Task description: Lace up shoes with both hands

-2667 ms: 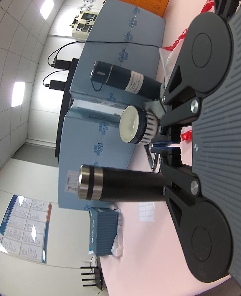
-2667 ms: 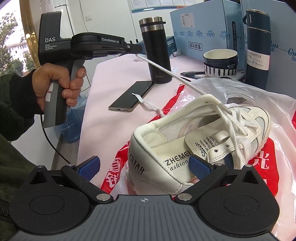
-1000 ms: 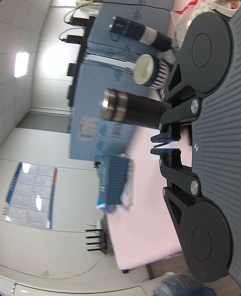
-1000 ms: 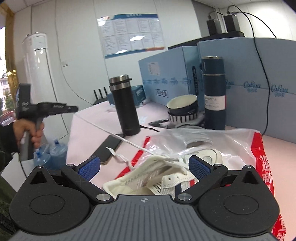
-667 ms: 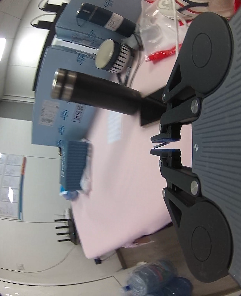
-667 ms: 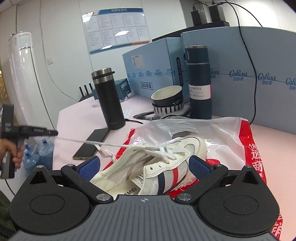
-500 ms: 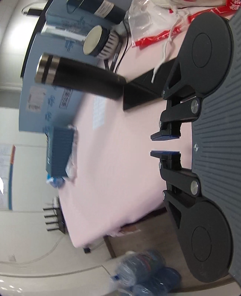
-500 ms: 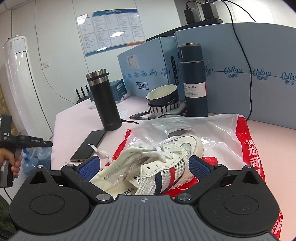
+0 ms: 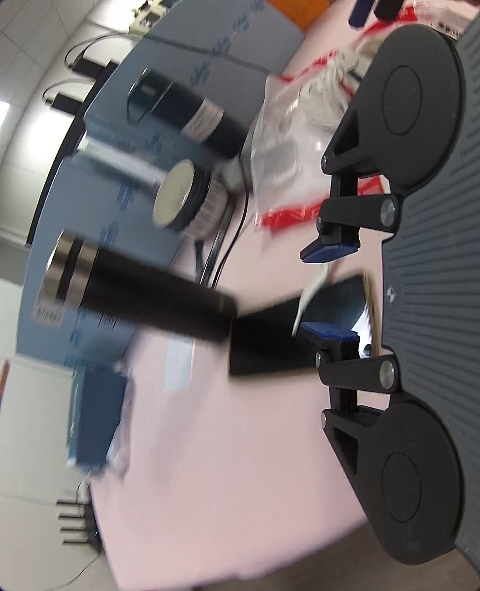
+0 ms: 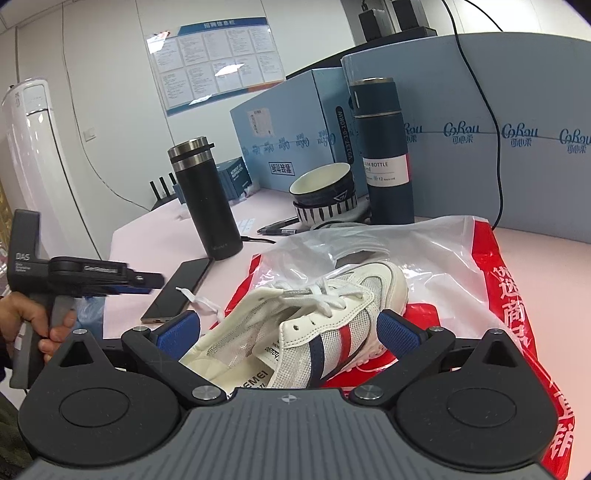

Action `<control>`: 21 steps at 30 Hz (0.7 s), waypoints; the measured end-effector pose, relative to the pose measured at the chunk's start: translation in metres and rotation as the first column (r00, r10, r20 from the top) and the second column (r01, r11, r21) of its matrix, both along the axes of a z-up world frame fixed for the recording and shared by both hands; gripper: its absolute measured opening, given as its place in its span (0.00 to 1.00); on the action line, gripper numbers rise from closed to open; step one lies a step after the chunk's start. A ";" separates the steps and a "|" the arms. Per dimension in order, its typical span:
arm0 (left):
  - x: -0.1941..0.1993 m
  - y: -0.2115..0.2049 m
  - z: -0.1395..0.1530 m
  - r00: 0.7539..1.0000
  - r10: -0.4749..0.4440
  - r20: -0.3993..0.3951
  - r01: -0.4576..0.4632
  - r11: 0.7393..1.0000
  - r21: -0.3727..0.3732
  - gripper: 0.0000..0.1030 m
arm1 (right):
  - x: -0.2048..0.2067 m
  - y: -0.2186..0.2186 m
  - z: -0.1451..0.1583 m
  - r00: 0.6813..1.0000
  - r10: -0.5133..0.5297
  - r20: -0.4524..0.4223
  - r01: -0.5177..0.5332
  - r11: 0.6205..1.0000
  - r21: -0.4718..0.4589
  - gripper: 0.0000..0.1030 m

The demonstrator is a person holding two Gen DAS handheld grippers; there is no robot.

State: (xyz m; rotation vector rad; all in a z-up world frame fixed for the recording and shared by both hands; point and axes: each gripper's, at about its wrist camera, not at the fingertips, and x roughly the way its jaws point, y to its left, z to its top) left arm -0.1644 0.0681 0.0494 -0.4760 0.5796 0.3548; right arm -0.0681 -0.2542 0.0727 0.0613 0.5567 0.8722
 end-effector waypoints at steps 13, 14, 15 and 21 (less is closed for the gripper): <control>0.066 -0.040 -0.022 0.969 0.204 -0.136 -0.219 0.971 -0.101 0.70 | 0.008 -0.007 -0.009 0.999 -0.030 -0.035 0.030 1.000 0.008 1.00; 0.067 -0.039 -0.025 0.970 0.214 -0.117 -0.225 0.969 -0.098 0.65 | 0.009 -0.008 -0.010 0.999 -0.032 -0.040 0.033 0.999 0.010 1.00; 0.069 -0.037 -0.026 0.972 0.210 -0.100 -0.221 0.970 -0.106 0.55 | 0.010 -0.008 -0.010 0.999 -0.034 -0.042 0.034 0.999 0.012 1.00; 0.080 -0.021 -0.024 0.983 0.183 -0.015 -0.184 0.974 -0.132 0.09 | 0.016 -0.014 -0.016 0.996 -0.062 -0.070 0.064 0.997 0.031 1.00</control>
